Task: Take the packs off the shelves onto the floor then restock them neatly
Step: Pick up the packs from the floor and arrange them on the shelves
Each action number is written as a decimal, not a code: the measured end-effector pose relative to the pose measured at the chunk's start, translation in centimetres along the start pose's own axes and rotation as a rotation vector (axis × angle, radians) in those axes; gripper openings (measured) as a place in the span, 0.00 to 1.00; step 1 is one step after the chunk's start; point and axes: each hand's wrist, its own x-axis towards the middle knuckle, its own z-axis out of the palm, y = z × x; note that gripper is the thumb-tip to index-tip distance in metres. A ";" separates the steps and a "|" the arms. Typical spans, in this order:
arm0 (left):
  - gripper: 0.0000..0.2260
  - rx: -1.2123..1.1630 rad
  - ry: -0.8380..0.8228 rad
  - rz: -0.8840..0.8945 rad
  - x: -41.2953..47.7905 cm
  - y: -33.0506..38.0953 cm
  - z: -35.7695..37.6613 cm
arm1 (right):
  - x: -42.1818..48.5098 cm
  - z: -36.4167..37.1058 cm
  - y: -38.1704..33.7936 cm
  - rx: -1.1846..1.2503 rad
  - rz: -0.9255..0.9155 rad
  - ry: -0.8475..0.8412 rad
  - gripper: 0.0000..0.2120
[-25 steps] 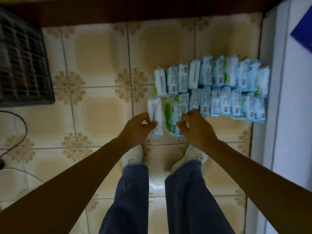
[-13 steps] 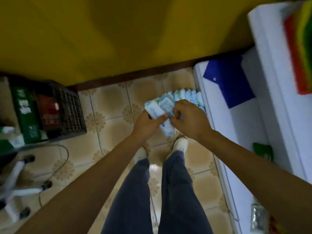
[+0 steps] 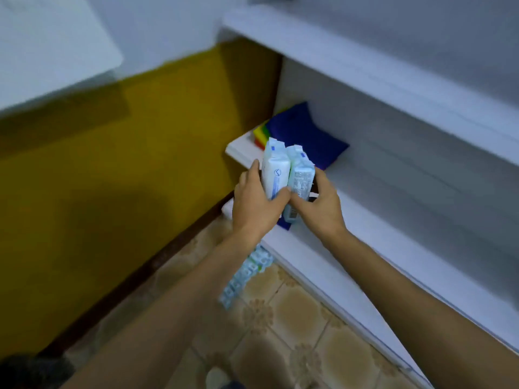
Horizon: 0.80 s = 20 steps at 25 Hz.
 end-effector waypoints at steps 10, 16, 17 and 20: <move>0.25 -0.155 -0.184 0.537 -2.4 23.7 16.2 | 0.0 -27.5 -3.9 0.022 -0.297 0.457 0.23; 0.24 -0.244 -0.327 0.497 -2.6 28.2 23.9 | 1.6 -37.5 -2.1 -0.048 -0.290 0.445 0.25; 0.20 -0.235 -0.306 0.487 -1.6 28.6 24.6 | 2.4 -38.2 -2.0 -0.073 -0.292 0.405 0.27; 0.19 -0.174 -0.310 0.448 3.4 29.0 26.8 | 5.9 -39.1 -2.0 -0.211 -0.321 0.175 0.34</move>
